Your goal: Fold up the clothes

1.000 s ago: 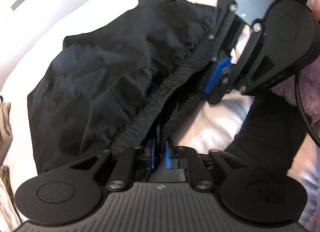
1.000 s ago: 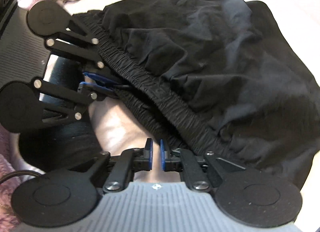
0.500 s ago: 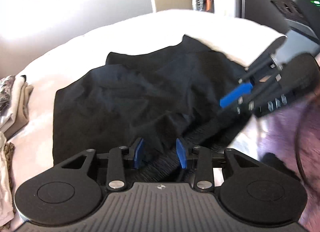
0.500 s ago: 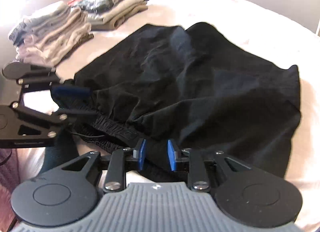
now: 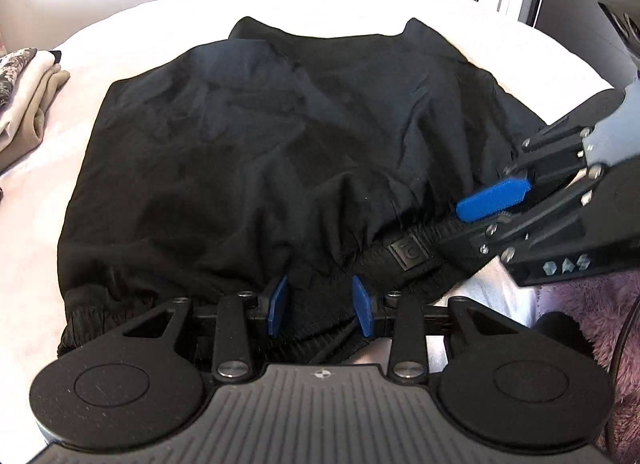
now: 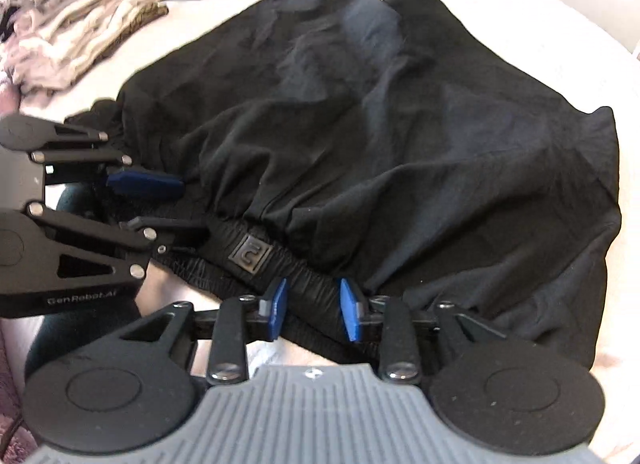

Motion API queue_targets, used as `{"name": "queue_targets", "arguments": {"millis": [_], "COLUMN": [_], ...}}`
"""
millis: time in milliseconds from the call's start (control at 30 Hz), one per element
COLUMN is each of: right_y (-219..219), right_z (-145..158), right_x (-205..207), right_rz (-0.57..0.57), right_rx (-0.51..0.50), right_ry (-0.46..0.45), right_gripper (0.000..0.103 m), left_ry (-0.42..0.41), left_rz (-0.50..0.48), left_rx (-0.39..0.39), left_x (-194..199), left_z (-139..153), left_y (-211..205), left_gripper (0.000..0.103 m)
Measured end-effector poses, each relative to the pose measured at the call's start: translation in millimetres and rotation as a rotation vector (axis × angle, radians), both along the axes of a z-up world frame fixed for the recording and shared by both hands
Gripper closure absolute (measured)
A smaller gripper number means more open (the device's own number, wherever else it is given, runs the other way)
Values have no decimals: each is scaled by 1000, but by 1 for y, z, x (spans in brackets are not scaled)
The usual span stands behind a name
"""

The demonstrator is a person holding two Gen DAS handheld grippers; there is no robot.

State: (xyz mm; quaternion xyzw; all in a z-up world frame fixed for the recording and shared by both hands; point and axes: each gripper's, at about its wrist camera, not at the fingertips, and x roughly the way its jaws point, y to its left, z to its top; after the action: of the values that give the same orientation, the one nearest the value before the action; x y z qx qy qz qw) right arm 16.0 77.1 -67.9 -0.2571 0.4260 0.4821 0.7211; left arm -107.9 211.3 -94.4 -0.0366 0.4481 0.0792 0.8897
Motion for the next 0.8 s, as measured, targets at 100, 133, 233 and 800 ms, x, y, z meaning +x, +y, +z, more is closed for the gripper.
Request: {"name": "queue_targets", "arguments": {"millis": [100, 133, 233, 800], "right_y": [-12, -18, -37, -115], "right_z": [13, 18, 30, 9], "right_x": [8, 13, 34, 117], "right_rz": [-56, -88, -193, -674], "right_rx": [72, 89, 109, 92], "right_ry": [21, 34, 50, 304], "right_gripper": [48, 48, 47, 45], "left_ry": [-28, -40, -59, -82], "left_rz": [5, 8, 63, 397], "left_rx": [-2, -6, -10, 6], "left_x": [-6, -8, -8, -52], "left_z": [5, 7, 16, 49], "left_y": [-1, -2, 5, 83], "left_gripper": [62, 61, 61, 61]}}
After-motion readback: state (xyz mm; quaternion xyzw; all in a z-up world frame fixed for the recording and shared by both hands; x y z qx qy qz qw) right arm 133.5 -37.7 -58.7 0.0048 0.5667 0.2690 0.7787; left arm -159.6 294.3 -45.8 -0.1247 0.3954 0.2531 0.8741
